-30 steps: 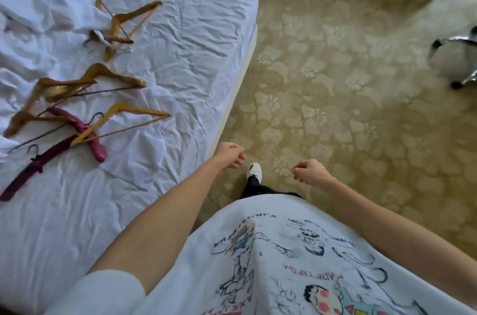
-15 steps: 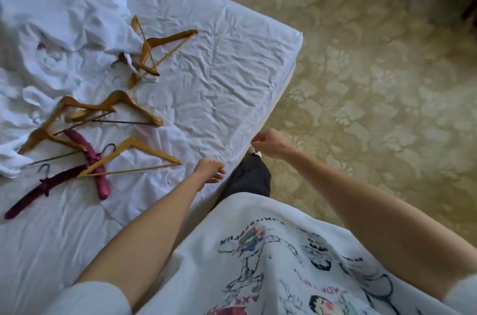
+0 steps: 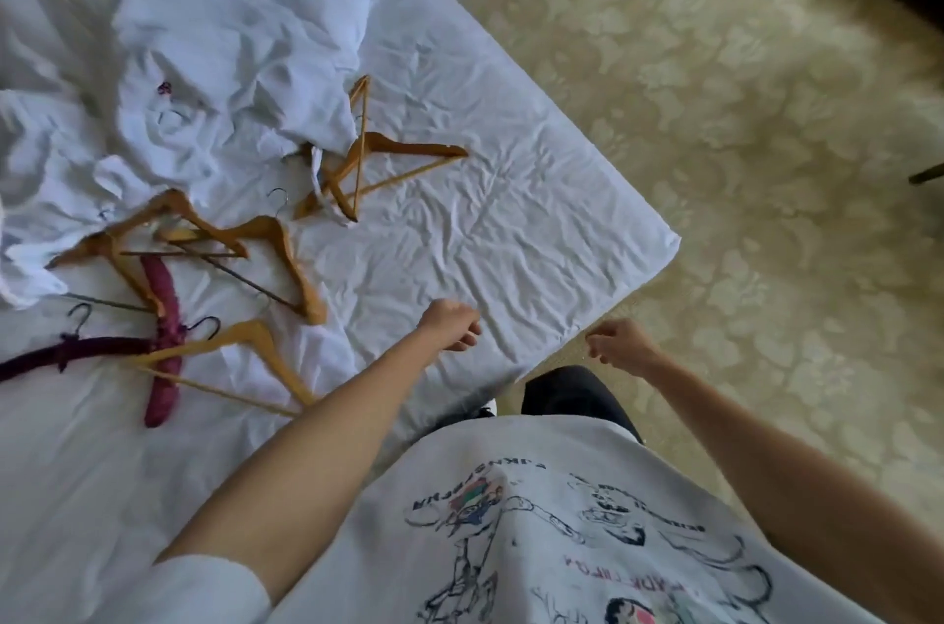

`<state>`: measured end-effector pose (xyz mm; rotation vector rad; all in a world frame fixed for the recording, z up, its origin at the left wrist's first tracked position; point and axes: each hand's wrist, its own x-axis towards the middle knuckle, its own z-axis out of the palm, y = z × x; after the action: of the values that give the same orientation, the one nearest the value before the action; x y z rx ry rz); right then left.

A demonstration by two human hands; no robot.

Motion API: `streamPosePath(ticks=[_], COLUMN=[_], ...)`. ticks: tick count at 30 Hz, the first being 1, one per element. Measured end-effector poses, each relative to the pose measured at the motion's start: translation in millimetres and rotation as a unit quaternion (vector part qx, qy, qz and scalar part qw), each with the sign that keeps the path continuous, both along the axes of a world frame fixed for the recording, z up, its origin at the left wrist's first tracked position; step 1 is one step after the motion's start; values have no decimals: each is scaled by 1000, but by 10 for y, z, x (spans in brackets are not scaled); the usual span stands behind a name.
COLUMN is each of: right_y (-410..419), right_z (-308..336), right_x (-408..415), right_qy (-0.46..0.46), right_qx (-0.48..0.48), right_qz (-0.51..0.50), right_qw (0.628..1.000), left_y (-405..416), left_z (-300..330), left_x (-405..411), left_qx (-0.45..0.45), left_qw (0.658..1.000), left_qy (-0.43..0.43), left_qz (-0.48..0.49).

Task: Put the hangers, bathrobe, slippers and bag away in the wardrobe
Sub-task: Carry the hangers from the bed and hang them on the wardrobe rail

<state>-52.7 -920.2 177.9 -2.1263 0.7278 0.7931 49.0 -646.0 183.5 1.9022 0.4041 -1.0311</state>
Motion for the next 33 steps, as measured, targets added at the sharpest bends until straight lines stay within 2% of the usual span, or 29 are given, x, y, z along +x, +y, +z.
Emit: streamPosePath(ticks=[5, 11, 16, 21, 26, 29, 33], right_y=[-468, -792, -665, -127, 560, 951, 1323], right_z=[-107, 14, 150, 70, -195, -584, -1310], right_x=[839, 2051, 3103, 3959, 4536, 4877, 5293], right_qy=[14, 14, -24, -36, -58, -96, -138], right_qx=[20, 45, 74, 83, 80, 53, -17], right_qz=[42, 175, 267, 336, 375, 380, 375], right_qw=[999, 983, 961, 937, 922, 918, 917], left_y=[-459, -797, -890, -620, -70, 318, 708], left_z=[33, 129, 276, 282, -91, -502, -1180], left_x=[551, 1170, 1553, 1887, 2188, 2494, 3086], left_qx=[12, 50, 68, 87, 126, 209, 312], left_qw=[998, 979, 953, 925, 911, 910, 886], left_qy=[0, 17, 8, -19, -11, -25, -90], left_qz=[57, 195, 294, 370, 393, 357, 332])
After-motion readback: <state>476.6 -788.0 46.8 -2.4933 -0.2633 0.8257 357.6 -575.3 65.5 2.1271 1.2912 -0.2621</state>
